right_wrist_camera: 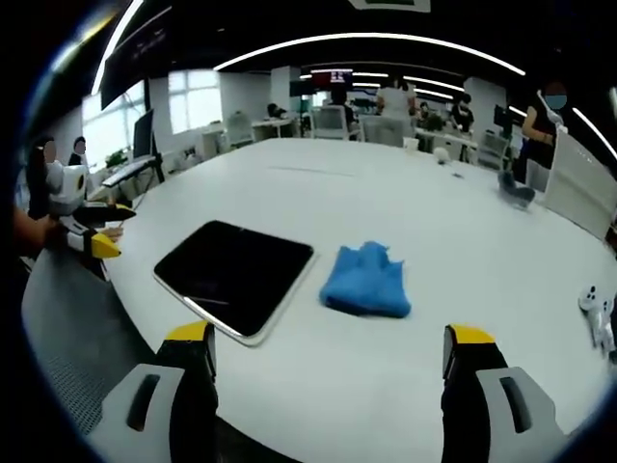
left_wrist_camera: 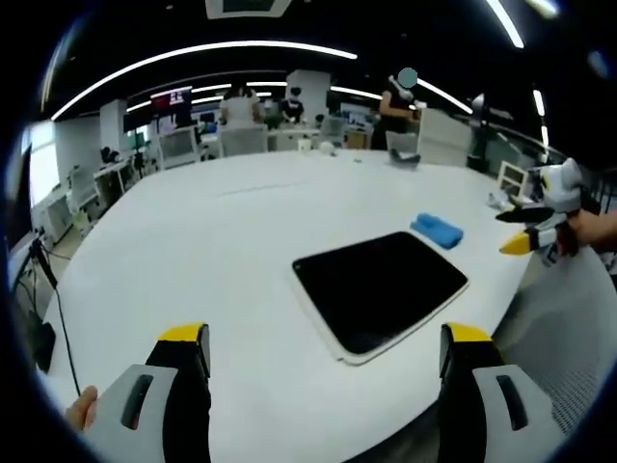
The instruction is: Wipe the mirror surface with the cleaning cloth until all visible marks leave the cleaned area.
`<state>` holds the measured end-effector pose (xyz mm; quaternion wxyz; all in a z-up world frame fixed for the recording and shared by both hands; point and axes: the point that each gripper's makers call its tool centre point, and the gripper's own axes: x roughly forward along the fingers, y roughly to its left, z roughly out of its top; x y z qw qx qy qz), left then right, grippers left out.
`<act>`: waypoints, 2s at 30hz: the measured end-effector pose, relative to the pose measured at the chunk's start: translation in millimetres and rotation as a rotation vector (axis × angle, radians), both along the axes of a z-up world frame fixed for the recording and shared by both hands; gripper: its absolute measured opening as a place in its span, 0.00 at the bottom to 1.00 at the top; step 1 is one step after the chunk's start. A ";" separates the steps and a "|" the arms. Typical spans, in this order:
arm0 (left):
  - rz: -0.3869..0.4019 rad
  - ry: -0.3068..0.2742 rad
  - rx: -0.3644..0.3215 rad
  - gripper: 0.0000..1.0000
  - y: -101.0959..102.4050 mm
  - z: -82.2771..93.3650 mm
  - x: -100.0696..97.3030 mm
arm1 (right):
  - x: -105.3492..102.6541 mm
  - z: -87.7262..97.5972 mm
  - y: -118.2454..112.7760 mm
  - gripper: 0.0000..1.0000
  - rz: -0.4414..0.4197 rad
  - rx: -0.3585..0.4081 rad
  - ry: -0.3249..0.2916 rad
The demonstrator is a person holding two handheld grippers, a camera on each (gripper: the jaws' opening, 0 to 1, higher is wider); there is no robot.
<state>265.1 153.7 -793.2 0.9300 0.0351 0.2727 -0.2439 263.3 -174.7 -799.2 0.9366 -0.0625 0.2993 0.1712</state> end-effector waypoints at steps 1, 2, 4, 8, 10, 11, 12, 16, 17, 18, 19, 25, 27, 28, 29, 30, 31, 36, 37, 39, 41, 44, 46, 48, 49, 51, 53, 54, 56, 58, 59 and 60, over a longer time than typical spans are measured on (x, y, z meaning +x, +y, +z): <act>0.002 -0.001 -0.002 1.00 0.2 0.3 0.3 | -0.4 -0.5 0.3 0.98 0.002 -0.002 0.002; 0.003 -0.002 -0.004 1.00 0.1 0.6 0.5 | -0.3 -1.0 0.2 0.98 0.003 -0.004 0.004; 0.002 0.002 -0.003 1.00 -0.2 -0.1 0.1 | 0.7 -0.6 -0.1 0.98 0.002 -0.002 0.001; -0.003 -0.001 -0.006 1.00 -1.7 0.2 0.2 | 0.5 -1.3 0.2 0.98 0.004 0.002 0.004; -0.006 0.002 -0.006 1.00 -2.0 -0.7 0.4 | 0.7 -1.3 -0.7 0.98 0.000 -0.002 0.004; -0.009 0.004 -0.003 1.00 -2.5 -0.9 0.2 | 0.9 -1.8 -2.0 0.98 -0.008 -0.003 0.009; -0.011 0.005 -0.002 1.00 -2.9 -1.0 -0.1 | 1.1 -2.2 -3.0 0.98 -0.013 -0.005 0.013; -0.037 0.005 0.010 1.00 -6.4 -1.5 -1.0 | 0.7 -5.6 -2.6 1.00 -0.015 0.003 0.055; -0.042 -0.002 0.008 1.00 -7.2 -0.3 -0.7 | 0.6 -5.8 -3.2 1.00 -0.010 -0.010 0.051; -0.040 -0.006 0.002 1.00 -7.2 0.6 -0.5 | 0.4 -6.1 -3.4 1.00 -0.008 -0.016 0.052; -0.030 -0.002 -0.011 1.00 -6.0 0.8 0.0 | -0.9 -7.3 -3.3 1.00 -0.006 -0.021 0.059; -0.045 -0.003 0.017 1.00 -7.0 -0.6 -1.9 | -0.7 -6.4 -6.3 0.99 -0.022 -0.033 0.073; -0.049 0.003 0.018 1.00 -6.6 -2.1 -2.4 | -1.7 -5.0 -8.6 0.99 -0.033 -0.031 0.078; -0.047 0.004 0.020 1.00 -6.1 -2.3 -2.5 | -1.9 -4.4 -9.8 0.99 -0.039 -0.030 0.079; -0.046 0.005 0.018 1.00 -6.0 -2.2 -2.5 | -2.7 -3.7 -12.3 0.99 -0.045 -0.028 0.085; -0.047 0.007 0.017 1.00 -6.2 -2.7 -2.8 | -2.7 -2.5 -13.9 0.99 -0.052 -0.024 0.087; -0.051 0.012 0.021 1.00 -6.6 -3.7 -3.4 | -1.9 0.3 -15.8 0.99 -0.065 -0.015 0.088; -0.046 0.012 0.015 1.00 -5.9 -3.5 -3.3 | 4.9 7.6 -17.9 0.96 -0.072 -0.006 0.095; -0.044 0.015 0.013 1.00 -5.9 -3.8 -3.4 | 7.3 9.0 -17.1 0.96 -0.070 0.001 0.100; -0.043 0.014 0.014 1.00 -5.3 -3.7 -3.2 | 10.2 11.6 -11.6 0.94 -0.046 0.012 0.113; -0.043 0.013 0.014 1.00 -5.4 -3.5 -3.2 | 11.6 11.9 -5.8 0.93 -0.003 0.004 0.139; -0.041 0.018 0.015 1.00 -4.9 -4.4 -3.4 | 15.0 12.9 -1.0 0.92 0.000 0.039 0.178; -0.040 0.017 0.016 1.00 -4.0 -4.4 -2.9 | 20.3 13.9 -0.6 0.92 -0.001 0.055 0.200; -0.043 0.018 0.019 1.00 -4.1 -4.9 -3.3 | 25.0 13.9 -1.5 0.92 0.003 0.047 0.234; -0.043 0.020 0.017 1.00 -4.0 -5.1 -3.3 | 28.4 15.7 -1.2 0.91 0.006 0.051 0.236; -0.042 0.022 0.018 1.00 -4.1 -5.3 -3.5 | 36.2 18.1 -1.2 0.89 0.016 0.057 0.263; -0.045 0.030 0.019 1.00 -4.2 -6.8 -4.1 | 43.1 21.1 -3.4 0.88 0.014 0.040 0.276; -0.048 0.031 0.019 1.00 -5.1 -6.9 -4.9 | 49.7 24.1 -5.0 0.87 0.016 0.031 0.272; -0.051 0.026 0.019 1.00 -5.7 -6.1 -4.7 | 58.5 27.8 -6.1 0.84 0.022 0.030 0.270; -0.051 0.028 0.019 1.00 -5.7 -6.2 -5.0 | 68.1 31.2 -8.6 0.84 0.015 0.034 0.277; -0.051 0.028 0.018 1.00 -5.6 -6.2 -5.0 | 73.1 33.1 -8.7 0.83 0.014 0.040 0.280; -0.051 0.027 0.017 1.00 -5.6 -6.0 -4.7 | 76.3 33.6 -9.3 0.82 0.010 0.041 0.284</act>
